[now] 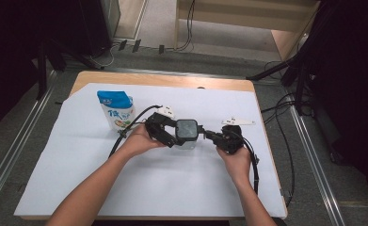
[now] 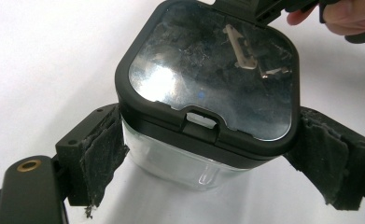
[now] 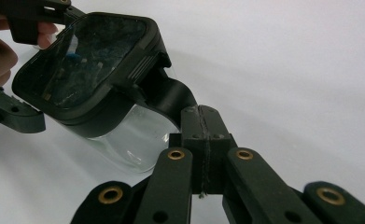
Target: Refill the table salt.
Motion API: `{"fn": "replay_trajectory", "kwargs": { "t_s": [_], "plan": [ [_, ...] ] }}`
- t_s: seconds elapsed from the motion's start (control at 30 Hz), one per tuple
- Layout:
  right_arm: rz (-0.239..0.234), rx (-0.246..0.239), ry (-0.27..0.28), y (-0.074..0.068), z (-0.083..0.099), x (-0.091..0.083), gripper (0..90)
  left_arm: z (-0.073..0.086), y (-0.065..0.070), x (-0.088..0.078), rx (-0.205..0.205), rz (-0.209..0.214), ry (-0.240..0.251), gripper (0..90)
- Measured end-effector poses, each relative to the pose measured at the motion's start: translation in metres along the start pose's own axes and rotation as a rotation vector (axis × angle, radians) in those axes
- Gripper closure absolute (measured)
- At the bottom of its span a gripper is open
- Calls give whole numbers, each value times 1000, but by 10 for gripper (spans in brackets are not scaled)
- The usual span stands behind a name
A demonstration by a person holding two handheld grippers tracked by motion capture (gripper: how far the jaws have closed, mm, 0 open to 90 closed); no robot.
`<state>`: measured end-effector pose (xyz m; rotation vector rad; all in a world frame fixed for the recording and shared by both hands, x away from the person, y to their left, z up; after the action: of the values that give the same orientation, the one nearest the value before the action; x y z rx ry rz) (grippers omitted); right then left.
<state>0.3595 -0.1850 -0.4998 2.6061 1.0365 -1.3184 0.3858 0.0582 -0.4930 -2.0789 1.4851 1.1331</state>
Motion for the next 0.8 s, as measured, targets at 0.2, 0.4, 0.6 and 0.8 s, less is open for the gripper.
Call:
{"fn": "replay_trajectory", "kwargs": {
  "t_s": [0.2, 0.4, 0.6, 0.8],
  "plan": [
    [-1, 0, 1, 0, 0, 0, 900, 0, 0, -5, -8, 3, 19, 164],
    [0, -1, -1, 0, 0, 0, 900, -1, 0, -7, -3, -1, 16, 169],
    [-2, -1, 1, 0, 0, -1, 900, 0, 3, -14, 2, -24, 7, 199],
    [-14, 1, 10, 0, -1, -1, 900, 3, -2, -26, -15, 11, 31, 349]
  ]
}}
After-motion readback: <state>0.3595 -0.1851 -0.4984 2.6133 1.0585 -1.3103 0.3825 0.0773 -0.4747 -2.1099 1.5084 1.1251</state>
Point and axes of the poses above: each handheld gripper's, and its own axes: x roughly forward along the jaws, z roughly out of its underside, y roughly to its right, the point moved 2 cm from there along x, roughly forward along the jaws, and after that the axes turned 11 degrees about -y, right-handed, at the moved point
